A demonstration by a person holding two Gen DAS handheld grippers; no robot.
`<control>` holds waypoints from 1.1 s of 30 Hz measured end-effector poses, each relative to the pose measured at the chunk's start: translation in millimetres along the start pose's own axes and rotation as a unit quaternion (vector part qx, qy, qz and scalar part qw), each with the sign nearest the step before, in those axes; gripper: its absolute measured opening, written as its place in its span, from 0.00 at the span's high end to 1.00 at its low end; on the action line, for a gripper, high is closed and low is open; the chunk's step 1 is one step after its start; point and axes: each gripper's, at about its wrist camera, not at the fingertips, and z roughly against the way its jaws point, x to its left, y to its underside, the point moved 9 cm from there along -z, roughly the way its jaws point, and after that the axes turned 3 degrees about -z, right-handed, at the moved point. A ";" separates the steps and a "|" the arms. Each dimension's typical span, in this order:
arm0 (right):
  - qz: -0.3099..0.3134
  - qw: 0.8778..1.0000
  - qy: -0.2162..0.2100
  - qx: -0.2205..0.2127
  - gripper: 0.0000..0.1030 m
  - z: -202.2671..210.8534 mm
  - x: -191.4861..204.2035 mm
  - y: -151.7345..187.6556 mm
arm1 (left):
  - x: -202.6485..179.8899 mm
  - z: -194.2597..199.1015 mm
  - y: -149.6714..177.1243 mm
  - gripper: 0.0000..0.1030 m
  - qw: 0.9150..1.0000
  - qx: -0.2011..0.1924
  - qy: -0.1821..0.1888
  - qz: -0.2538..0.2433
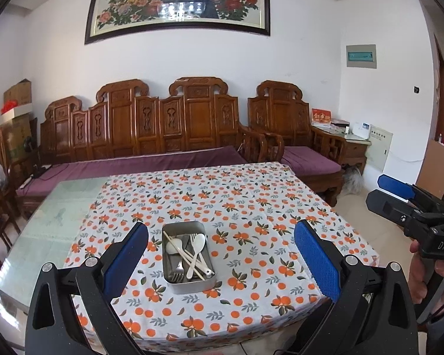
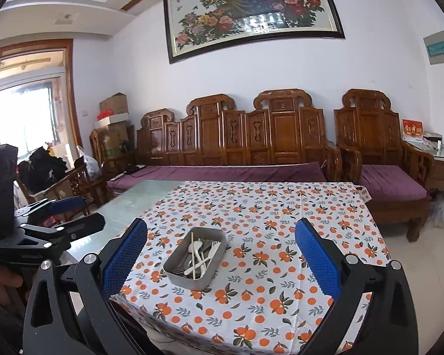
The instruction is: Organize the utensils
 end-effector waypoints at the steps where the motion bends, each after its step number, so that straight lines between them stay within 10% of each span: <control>1: 0.002 1.000 -0.001 -0.001 0.02 2.0 1.5 0.2 | -0.3 1.3 -0.2 0.08 1.000 -0.002 0.000 0.001; 33: 0.001 1.000 -0.001 0.003 0.02 1.0 3.3 3.5 | 0.7 13.0 -3.9 0.08 1.000 -0.018 -0.004 0.005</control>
